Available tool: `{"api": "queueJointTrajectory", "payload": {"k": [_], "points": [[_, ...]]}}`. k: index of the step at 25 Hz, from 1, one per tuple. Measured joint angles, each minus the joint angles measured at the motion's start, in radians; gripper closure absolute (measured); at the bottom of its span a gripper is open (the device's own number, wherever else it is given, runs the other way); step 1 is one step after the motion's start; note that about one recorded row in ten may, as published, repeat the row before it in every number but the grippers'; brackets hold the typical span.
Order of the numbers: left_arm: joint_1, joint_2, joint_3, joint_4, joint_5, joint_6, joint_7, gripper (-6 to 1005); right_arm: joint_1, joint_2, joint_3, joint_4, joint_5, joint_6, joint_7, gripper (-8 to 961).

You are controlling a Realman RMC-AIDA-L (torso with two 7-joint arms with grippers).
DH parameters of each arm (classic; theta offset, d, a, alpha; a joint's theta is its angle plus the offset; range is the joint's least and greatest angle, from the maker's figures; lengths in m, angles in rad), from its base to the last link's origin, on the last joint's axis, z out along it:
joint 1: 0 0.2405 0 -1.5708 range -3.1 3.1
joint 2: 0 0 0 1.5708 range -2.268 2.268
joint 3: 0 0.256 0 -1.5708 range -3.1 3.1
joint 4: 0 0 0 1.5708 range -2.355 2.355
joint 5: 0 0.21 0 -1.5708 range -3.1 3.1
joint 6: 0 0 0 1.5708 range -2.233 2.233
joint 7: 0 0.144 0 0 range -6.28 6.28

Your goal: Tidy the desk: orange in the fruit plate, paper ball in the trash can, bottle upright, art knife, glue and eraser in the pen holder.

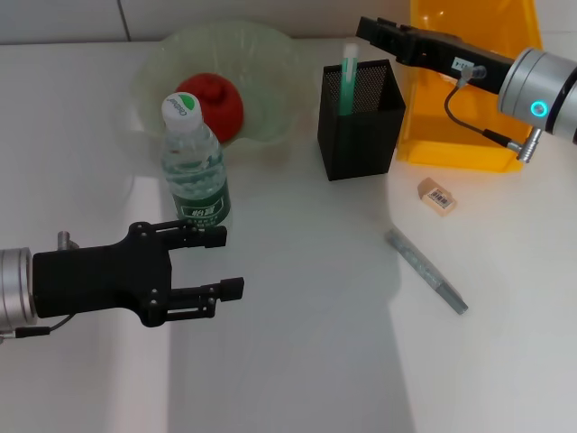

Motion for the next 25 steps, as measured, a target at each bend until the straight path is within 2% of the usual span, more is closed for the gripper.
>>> {"api": "queueJointTrajectory", "payload": {"k": [3, 6, 7, 8, 10, 12, 13, 14, 18, 20, 22, 23, 25], "points": [[0.0, 0.0, 0.0, 0.0, 0.0, 0.0, 0.0, 270, -0.008, 0.0, -0.003, -0.017, 0.0, -0.015, 0.0, 662], [0.0, 0.0, 0.0, 0.0, 0.0, 0.003, 0.0, 270, -0.025, -0.002, -0.005, -0.055, -0.001, -0.071, 0.01, 564], [0.0, 0.0, 0.0, 0.0, 0.0, 0.004, -0.001, 270, -0.048, -0.01, -0.005, -0.116, -0.015, -0.133, 0.045, 531], [0.0, 0.0, 0.0, 0.0, 0.0, 0.005, -0.001, 270, -0.048, -0.01, -0.005, -0.116, -0.015, -0.133, 0.045, 499], [0.0, 0.0, 0.0, 0.0, 0.0, 0.006, -0.002, 270, -0.082, -0.022, -0.004, -0.231, -0.079, -0.2, 0.134, 424], [0.0, 0.0, 0.0, 0.001, 0.0, 0.007, -0.003, 270, -0.11, -0.032, 0.004, -0.391, -0.211, -0.274, 0.272, 338], [0.0, 0.0, 0.001, 0.002, 0.0, 0.007, -0.003, 270, -0.122, -0.035, 0.025, -0.566, -0.39, -0.37, 0.428, 296], [0.0, 0.0, 0.002, 0.003, 0.0, 0.008, -0.003, 270, -0.122, -0.035, 0.025, -0.566, -0.39, -0.37, 0.428, 296], [-0.003, 0.0, 0.004, 0.007, 0.0, 0.008, -0.005, 270, -0.094, -0.035, 0.062, -0.948, -0.77, -0.625, 0.742, 297], [-0.006, 0.0, 0.003, 0.006, 0.0, 0.007, -0.006, 270, -0.062, -0.033, 0.057, -1.076, -0.931, -0.733, 0.844, 297], [-0.011, -0.003, 0.004, 0.004, 0.0, 0.004, -0.006, 270, -0.021, -0.025, 0.041, -1.147, -1.09, -0.82, 0.911, 297], [-0.014, -0.004, 0.005, 0.003, 0.0, 0.002, -0.006, 270, 0.007, -0.012, 0.011, -1.153, -1.2, -0.853, 0.937, 298], [-0.016, -0.006, 0.005, 0.002, 0.0, 0.001, -0.006, 270, 0.018, -0.006, -0.016, -1.136, -1.254, -0.85, 0.946, 298]]}}
